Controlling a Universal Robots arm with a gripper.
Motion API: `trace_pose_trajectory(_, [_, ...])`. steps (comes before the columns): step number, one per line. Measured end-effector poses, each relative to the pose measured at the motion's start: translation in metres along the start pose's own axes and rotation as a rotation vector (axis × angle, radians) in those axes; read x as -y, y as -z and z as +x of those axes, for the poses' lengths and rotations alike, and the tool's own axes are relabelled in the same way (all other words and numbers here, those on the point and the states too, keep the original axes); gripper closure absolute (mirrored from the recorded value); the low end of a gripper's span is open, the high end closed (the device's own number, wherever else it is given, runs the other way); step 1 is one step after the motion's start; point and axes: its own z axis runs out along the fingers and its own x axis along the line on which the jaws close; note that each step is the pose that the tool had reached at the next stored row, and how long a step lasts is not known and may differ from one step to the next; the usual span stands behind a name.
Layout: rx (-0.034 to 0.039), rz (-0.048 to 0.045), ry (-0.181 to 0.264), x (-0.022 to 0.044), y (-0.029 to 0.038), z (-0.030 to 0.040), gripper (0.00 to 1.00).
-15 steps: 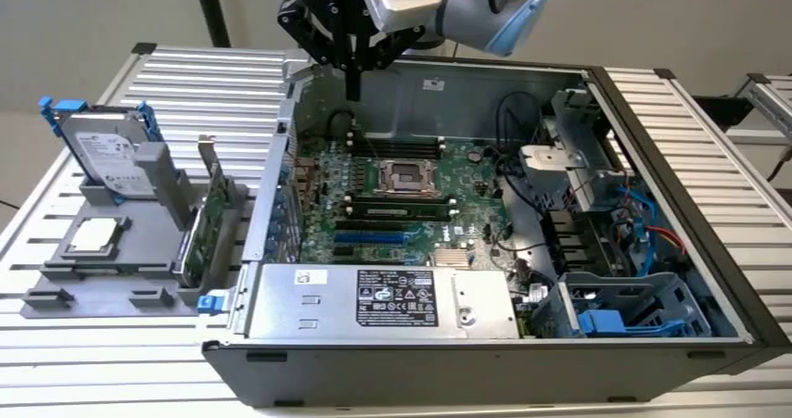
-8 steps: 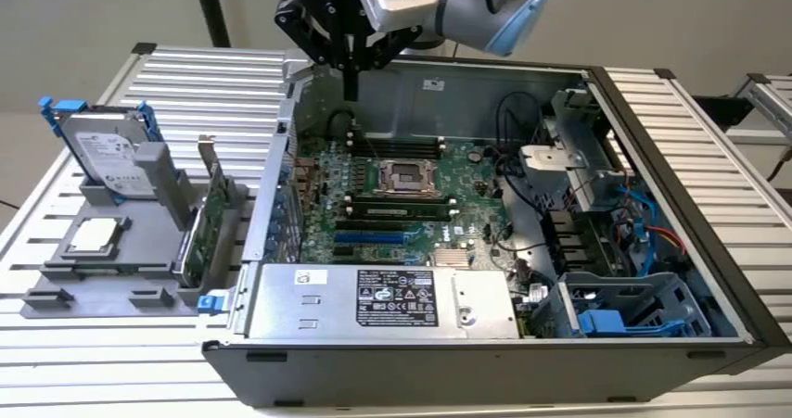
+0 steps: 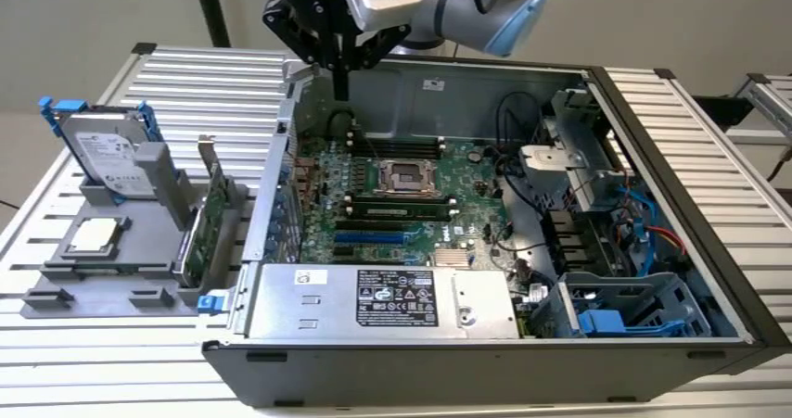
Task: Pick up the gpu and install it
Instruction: 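Reach for the gpu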
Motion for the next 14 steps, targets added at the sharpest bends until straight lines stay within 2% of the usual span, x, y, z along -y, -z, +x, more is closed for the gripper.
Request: trace_pose_trajectory(14, [0.0000,-0.0001,0.000,0.0023,0.0008,0.0329,1.00])
